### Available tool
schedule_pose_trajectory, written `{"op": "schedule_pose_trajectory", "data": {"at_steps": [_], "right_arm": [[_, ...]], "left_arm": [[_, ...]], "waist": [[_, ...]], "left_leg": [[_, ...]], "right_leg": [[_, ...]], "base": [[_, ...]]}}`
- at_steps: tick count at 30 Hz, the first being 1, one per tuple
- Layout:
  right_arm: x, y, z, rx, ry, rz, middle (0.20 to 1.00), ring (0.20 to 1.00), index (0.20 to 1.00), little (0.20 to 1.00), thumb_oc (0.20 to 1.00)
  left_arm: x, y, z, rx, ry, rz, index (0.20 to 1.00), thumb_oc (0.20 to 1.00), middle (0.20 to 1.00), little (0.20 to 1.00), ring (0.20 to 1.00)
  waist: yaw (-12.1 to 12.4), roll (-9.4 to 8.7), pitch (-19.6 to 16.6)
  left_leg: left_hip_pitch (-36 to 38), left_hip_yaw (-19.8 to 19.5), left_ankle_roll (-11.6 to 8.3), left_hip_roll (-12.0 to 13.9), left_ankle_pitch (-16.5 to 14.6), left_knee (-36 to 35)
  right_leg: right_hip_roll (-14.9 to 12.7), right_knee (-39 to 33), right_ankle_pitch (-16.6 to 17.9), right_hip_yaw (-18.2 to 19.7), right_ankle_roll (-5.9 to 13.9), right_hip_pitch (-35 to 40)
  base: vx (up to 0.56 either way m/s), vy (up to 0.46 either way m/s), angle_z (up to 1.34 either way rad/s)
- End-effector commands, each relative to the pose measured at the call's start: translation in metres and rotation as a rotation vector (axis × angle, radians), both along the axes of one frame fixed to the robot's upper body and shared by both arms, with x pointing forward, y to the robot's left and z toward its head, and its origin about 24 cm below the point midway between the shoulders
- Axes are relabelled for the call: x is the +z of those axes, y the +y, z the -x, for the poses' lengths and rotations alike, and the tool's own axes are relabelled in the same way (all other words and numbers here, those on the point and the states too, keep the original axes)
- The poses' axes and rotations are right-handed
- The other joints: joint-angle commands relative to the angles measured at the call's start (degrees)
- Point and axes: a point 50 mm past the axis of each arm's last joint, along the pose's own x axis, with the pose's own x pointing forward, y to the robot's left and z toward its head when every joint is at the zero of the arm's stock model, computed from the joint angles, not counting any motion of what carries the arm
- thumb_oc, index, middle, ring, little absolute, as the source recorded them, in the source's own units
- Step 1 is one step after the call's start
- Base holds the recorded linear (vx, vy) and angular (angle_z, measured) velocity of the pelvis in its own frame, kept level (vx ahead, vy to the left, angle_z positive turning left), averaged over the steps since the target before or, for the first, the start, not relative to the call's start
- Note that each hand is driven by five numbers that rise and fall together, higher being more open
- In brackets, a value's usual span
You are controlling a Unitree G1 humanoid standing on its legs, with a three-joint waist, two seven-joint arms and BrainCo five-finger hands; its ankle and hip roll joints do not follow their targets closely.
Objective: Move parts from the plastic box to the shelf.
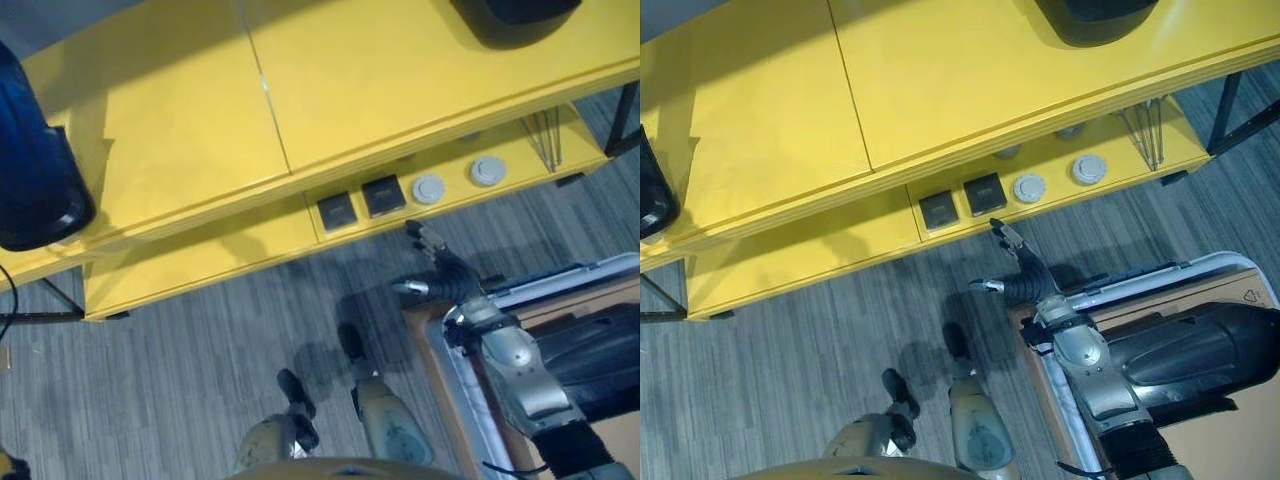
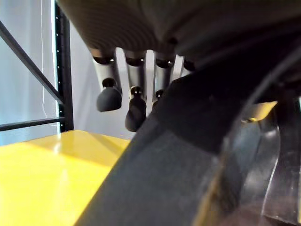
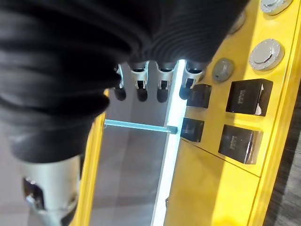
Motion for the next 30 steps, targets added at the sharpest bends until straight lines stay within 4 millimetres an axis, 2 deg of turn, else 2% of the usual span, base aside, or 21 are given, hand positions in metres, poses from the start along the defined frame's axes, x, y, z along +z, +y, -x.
{"op": "schedule_pose_trajectory", "data": {"at_steps": [1,2,3,8,15,16,18,19,21,24,25,26,27,30], "right_arm": [[0.012,0.002,0.009,0.034,-0.093,-0.028,1.0,1.0,1.0,1.0,1.0],[0.012,0.001,0.009,0.031,-0.097,-0.027,1.0,1.0,1.0,1.0,1.0],[0.012,0.001,0.009,0.026,-0.095,-0.024,1.0,1.0,1.0,1.0,1.0],[0.01,-0.002,0.009,0.001,-0.097,-0.03,1.0,1.0,1.0,1.0,1.0],[0.006,-0.001,0.009,-0.021,-0.08,-0.045,1.0,1.0,1.0,1.0,1.0],[0.003,0.0,0.008,-0.03,-0.07,-0.055,1.0,1.0,1.0,1.0,1.0],[0.002,0.001,0.008,-0.032,-0.063,-0.058,1.0,1.0,1.0,1.0,1.0],[-0.001,0.001,0.008,-0.044,-0.051,-0.061,1.0,1.0,1.0,1.0,1.0],[-0.003,0.001,0.008,-0.049,-0.041,-0.059,1.0,1.0,1.0,1.0,1.0],[-0.006,0.001,0.008,-0.064,-0.027,-0.069,1.0,1.0,1.0,1.0,1.0],[-0.006,0.001,0.008,-0.064,-0.027,-0.069,1.0,1.0,1.0,1.0,1.0],[-0.007,0.001,0.008,-0.07,-0.024,-0.066,1.0,1.0,1.0,1.0,1.0],[-0.007,-0.001,0.007,-0.09,-0.025,-0.064,1.0,1.0,1.0,1.0,1.0],[-0.006,-0.002,0.005,-0.11,-0.032,-0.076,1.0,1.0,1.0,1.0,1.0]], "left_arm": [[-0.007,-0.008,-0.008,-0.009,0.084,-0.115,0.2,0.2,0.2,0.2,0.2],[-0.006,-0.01,-0.01,-0.014,0.076,-0.115,0.2,0.2,0.2,0.2,0.2],[-0.004,-0.013,-0.013,-0.026,0.062,-0.119,0.2,0.2,0.2,0.2,0.2],[-0.005,-0.017,-0.017,-0.037,0.028,-0.091,0.2,0.2,0.2,0.2,0.2],[-0.011,-0.022,-0.024,-0.053,-0.086,0.044,0.2,0.2,0.2,0.2,0.2],[-0.017,-0.023,-0.025,-0.058,-0.139,0.135,0.2,0.2,0.2,0.2,0.2],[-0.021,-0.023,-0.026,-0.067,-0.163,0.185,0.2,0.2,0.2,0.2,0.2],[-0.032,-0.022,-0.025,-0.061,-0.196,0.268,0.2,0.2,0.2,0.2,0.2],[-0.038,-0.021,-0.024,-0.057,-0.206,0.305,0.2,0.2,0.2,0.2,0.2],[-0.057,-0.023,-0.025,-0.06,-0.265,0.458,0.2,0.2,0.2,0.2,0.2],[-0.057,-0.023,-0.025,-0.06,-0.265,0.458,0.2,0.2,0.2,0.2,0.2],[-0.063,-0.027,-0.028,-0.081,-0.304,0.535,0.2,0.2,0.2,0.2,0.2],[-0.078,-0.03,-0.029,-0.092,-0.328,0.635,0.2,0.2,0.2,0.2,0.2],[-0.089,-0.032,-0.029,-0.098,-0.388,0.743,0.2,0.2,0.2,0.2,0.2]], "waist": [[0.05,-0.78,-3.33],[0.02,-0.93,-3.16],[0.05,-0.62,-3.17],[-0.21,-1.16,-2.5],[-0.2,-1.86,-1.83],[0.04,-2.24,-1.59],[0.11,-2.26,-1.58],[0.32,-2.55,-1.48],[0.31,-2.58,-1.55],[0.57,-3.15,-1.49],[0.57,-3.15,-1.49],[0.6,-3.25,-1.49],[0.66,-3.62,-1.55],[0.72,-3.89,-1.5]], "left_leg": [[2.57,0.81,-3.38,3.2,-2.49,1.47],[2.29,0.88,-3.37,3.21,-2.46,1.44],[2.74,0.38,-3.57,3.09,-3.85,1.05],[1.36,0.7,-3.62,3.42,-3.65,0.95],[-1.56,0.4,-3.53,3.3,-3.54,1.17],[-2.22,0.16,-3.49,3.29,-3.5,1.18],[-2.53,0.01,-3.46,3.26,-3.52,1.25],[-2.93,-0.18,-3.41,3.26,-3.55,1.34],[-3.16,-0.26,-3.37,3.31,-3.59,1.42],[-3.65,-0.36,-3.35,3.44,-3.72,1.62],[-3.65,-0.36,-3.35,3.44,-3.72,1.62],[-3.86,-0.43,-3.36,3.54,-3.83,1.71],[-4.14,-0.58,-3.3,3.6,-4.02,1.83],[-4.43,-0.71,-3.3,3.72,-4.15,1.9]], "right_leg": [[-1.98,6.05,-11.3,-2.56,11.05,2.57],[-1.91,5.92,-11.14,-2.48,11.16,2.28],[-2.07,5.85,-12.33,-2.65,11.74,2.61],[-1.92,5.49,-11.56,-2.87,11.97,1.06],[-1.86,4.86,-10.21,-3.11,12.1,-1.31],[-1.77,4.56,-9.94,-3.17,12.06,-1.81],[-1.76,4.54,-9.81,-3.21,12.08,-2.05],[-1.71,4.38,-9.66,-3.23,12.01,-2.31],[-1.66,4.39,-9.61,-3.26,11.93,-2.47],[-1.5,4.4,-9.54,-3.41,11.86,-2.83],[-1.5,4.4,-9.54,-3.41,11.86,-2.83],[-1.44,4.39,-9.52,-3.44,11.83,-2.97],[-1.25,4.37,-9.43,-3.4,11.77,-3.2],[-1.15,4.41,-9.38,-3.47,11.76,-3.48]], "base": [[-0.1,-0.041,-0.03],[0.06,0.091,-0.03],[0.07,0.081,-0.04],[0.0,0.028,-0.04],[0.0,0.011,-0.03],[0.0,0.0,0.0],[0.0,0.0,0.0],[0.0,0.0,0.0],[0.0,0.0,0.0],[0.0,0.0,0.0],[0.0,0.0,0.0],[0.0,0.0,0.0],[0.0,0.0,0.0],[0.0,0.0,0.0]]}}
